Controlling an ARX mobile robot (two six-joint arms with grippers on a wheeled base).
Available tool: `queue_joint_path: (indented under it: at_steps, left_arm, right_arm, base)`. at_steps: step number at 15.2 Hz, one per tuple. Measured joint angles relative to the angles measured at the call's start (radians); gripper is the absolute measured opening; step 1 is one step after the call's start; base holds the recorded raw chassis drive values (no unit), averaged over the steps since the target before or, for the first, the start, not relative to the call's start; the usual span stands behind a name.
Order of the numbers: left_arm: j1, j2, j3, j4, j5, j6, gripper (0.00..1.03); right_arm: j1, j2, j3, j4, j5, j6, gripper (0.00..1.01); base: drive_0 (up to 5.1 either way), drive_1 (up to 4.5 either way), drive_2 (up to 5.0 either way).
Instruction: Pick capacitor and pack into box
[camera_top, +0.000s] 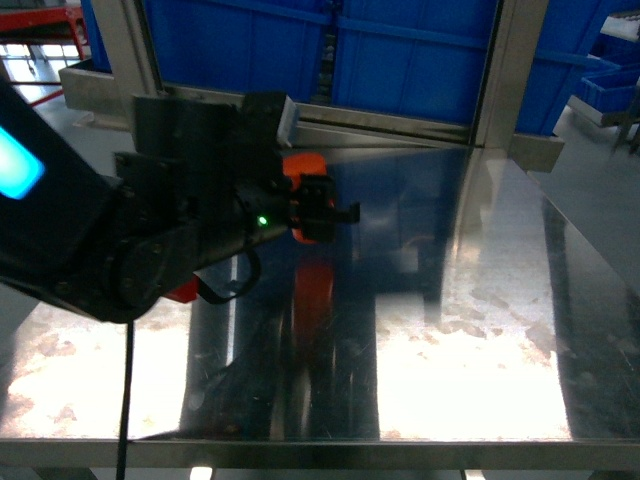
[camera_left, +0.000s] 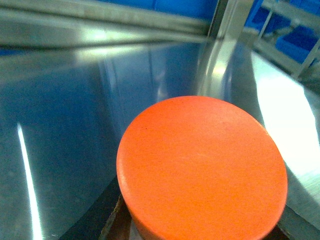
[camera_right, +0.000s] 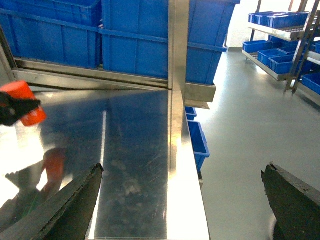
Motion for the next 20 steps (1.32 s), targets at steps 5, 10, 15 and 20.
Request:
queue_joint_path:
  at_steps: [5, 10, 15, 20]
  left_arm:
    - [0.152, -0.590, -0.543, 0.190, 0.124, -0.061, 0.46]
    - [0.302, -1.232, -0.839, 0.009, 0.337, -0.130, 0.46]
    - [0.241, -1.361, -0.866, -0.272, -0.114, 0.025, 0.45]
    - [0.346, -1.521, -1.012, -0.300, -0.114, 0.082, 0.45]
  right_arm:
    - [0.000, 0.000, 0.000, 0.000, 0.000, 0.000, 0.98]
    - [0.000, 0.000, 0.000, 0.000, 0.000, 0.000, 0.98]
    - [0.000, 0.000, 0.000, 0.001, 0.000, 0.000, 0.98]
    - [0.000, 0.000, 0.000, 0.000, 0.000, 0.000, 0.98]
  base:
    - [0.0, 0.00, 0.0]
    - [0.0, 0.00, 0.0]
    - [0.0, 0.00, 0.0]
    - [0.0, 0.00, 0.0]
